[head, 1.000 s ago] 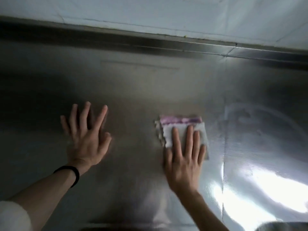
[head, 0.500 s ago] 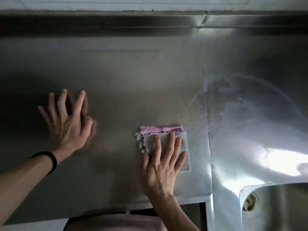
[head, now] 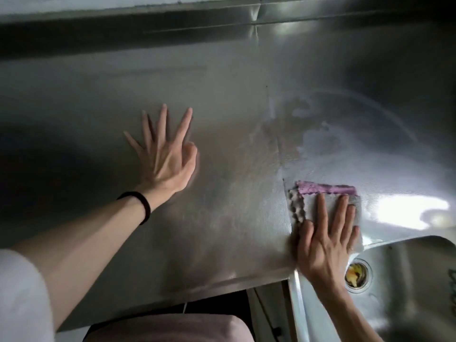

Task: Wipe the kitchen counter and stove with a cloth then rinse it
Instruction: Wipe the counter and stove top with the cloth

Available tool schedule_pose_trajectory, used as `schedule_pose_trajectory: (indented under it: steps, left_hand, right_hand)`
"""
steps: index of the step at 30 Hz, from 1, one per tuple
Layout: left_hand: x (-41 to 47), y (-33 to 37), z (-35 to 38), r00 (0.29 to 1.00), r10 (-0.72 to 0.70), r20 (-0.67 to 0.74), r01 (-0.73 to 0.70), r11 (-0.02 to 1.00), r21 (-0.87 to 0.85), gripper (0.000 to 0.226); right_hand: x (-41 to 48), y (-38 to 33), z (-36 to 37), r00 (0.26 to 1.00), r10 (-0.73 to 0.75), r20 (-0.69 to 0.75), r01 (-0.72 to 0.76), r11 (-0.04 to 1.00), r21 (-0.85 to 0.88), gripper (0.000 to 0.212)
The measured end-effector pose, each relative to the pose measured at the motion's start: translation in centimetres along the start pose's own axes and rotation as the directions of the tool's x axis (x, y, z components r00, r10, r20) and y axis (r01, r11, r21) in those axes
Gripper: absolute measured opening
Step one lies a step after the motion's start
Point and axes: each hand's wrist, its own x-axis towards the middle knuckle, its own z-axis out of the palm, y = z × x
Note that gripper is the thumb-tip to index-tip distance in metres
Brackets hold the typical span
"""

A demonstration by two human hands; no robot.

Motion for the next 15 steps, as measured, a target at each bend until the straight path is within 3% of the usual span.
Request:
schedule_pose_trajectory:
  steps: [5, 10, 15]
  left_hand:
    - [-0.2, 0.3, 1.4, 0.999, -0.020, -0.035, 0.023, 0.994, 0.107, 0.073]
    - [-0.1, 0.0, 1.9, 0.997, -0.006, -0.080, 0.018, 0.988, 0.152, 0.074]
    - [0.0, 0.0, 2.2, 0.995, -0.009, -0.101, 0.029, 0.981, 0.194, 0.077]
  right_hand:
    - [-1.0, -2.7, 0.8, 0.989, 0.149, -0.011, -0.148, 0.989, 0.030, 0.066]
    - [-8.4, -7.2, 3.8, 0.988, -0.134, 0.079, 0.138, 0.990, -0.042, 0.070]
    - [-2.6, -7.2, 2.8, 0.943, -0.304, 0.132, 0.312, 0.949, -0.042, 0.069]
